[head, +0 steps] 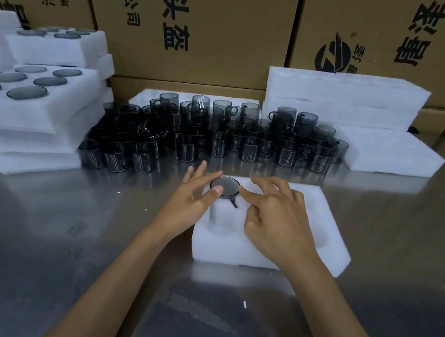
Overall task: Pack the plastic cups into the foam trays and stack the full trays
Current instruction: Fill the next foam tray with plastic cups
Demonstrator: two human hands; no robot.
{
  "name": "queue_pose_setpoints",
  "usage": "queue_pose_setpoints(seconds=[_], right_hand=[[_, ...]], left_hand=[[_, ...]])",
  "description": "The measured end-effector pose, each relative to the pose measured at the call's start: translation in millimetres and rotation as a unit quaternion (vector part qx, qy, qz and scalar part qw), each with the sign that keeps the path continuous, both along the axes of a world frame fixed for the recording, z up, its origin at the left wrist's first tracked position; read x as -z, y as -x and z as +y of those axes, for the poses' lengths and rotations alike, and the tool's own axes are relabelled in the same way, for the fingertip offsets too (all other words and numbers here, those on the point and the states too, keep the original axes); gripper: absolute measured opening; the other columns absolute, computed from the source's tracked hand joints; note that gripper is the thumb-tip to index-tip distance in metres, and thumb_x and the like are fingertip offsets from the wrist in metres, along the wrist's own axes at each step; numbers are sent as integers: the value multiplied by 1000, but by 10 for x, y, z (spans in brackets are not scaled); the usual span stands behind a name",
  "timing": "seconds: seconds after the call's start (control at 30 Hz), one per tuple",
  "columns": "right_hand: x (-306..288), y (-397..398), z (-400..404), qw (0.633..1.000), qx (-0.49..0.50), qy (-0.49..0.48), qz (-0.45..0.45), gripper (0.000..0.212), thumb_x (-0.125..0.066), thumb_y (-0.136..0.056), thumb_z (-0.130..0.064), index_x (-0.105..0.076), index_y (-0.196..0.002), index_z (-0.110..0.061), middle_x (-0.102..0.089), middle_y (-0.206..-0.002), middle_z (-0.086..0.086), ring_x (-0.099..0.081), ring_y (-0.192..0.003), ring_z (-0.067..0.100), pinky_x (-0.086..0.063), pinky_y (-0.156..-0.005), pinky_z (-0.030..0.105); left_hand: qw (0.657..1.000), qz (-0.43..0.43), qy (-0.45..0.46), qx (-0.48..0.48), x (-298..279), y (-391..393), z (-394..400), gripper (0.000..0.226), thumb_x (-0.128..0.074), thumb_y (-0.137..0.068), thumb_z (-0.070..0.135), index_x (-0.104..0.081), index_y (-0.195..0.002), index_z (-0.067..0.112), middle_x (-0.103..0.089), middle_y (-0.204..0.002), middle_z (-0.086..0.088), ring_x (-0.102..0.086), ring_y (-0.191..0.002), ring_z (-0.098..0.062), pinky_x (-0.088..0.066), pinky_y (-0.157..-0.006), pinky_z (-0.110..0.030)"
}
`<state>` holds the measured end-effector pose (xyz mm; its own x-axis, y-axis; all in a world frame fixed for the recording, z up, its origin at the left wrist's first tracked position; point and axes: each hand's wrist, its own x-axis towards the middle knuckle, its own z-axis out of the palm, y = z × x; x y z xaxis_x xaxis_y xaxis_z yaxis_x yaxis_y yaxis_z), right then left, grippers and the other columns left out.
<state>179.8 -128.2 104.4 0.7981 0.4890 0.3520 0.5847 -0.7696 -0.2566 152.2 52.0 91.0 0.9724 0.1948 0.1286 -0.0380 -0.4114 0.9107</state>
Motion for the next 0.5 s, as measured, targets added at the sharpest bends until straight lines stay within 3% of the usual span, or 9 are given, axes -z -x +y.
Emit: queue_pose_setpoints(seconds=[0.1,0.17,0.3,0.4,0.43,0.5], right_hand=[[-2,-9,-9,1000,-2,-5,19,54,-43,-91,-14,-55,-142,-28,-42,-153,-4,-23,-142,14,-21,-113,38],[-1,-11,-9,999,-6,-23,34,55,-42,-91,-12,-53,-143,-29,-43,-153,-6,-25,-141,12,-18,-113,36],[-43,-72,-49,983,-1,-121,141,48,-46,-94,-12,-59,-132,-38,-51,-142,-16,-31,-138,8,-11,-106,23],[-80,-95,-101,918,19,-284,277,37,-50,-96,-18,-70,-113,-44,-58,-117,-26,-40,-134,13,-32,-108,27],[-92,-95,-112,896,19,-326,301,35,-50,-96,-18,-72,-108,-43,-60,-115,-25,-45,-131,11,-39,-106,29],[-113,-94,-133,866,12,-383,322,36,-51,-96,-13,-75,-101,-40,-67,-114,-23,-55,-116,-1,-43,-91,18]], left_hand=[[1000,3,19,-1,18,-14,-17,45,-56,-99,29,-47,-143,34,-25,-159,16,-10,-149,-3,-12,-117,-27],[998,-10,56,-17,30,-14,-14,47,-60,-97,29,-48,-143,31,-40,-151,15,-30,-142,-2,-25,-113,-23],[981,-84,96,-143,32,-37,118,27,-54,-101,21,-62,-127,25,-62,-123,13,-54,-123,-8,-39,-102,-21],[950,-140,-84,-265,86,-45,394,34,-51,-95,3,-61,-127,10,-58,-128,-7,-52,-122,-27,-39,-107,-36],[933,-134,-166,-289,123,-51,494,39,-52,-91,0,-58,-130,6,-53,-135,-12,-46,-127,-31,-34,-112,-39],[907,-85,-282,-301,201,-83,630,52,-55,-88,4,-46,-140,3,-34,-152,-19,-25,-143,-36,-21,-118,-45]])
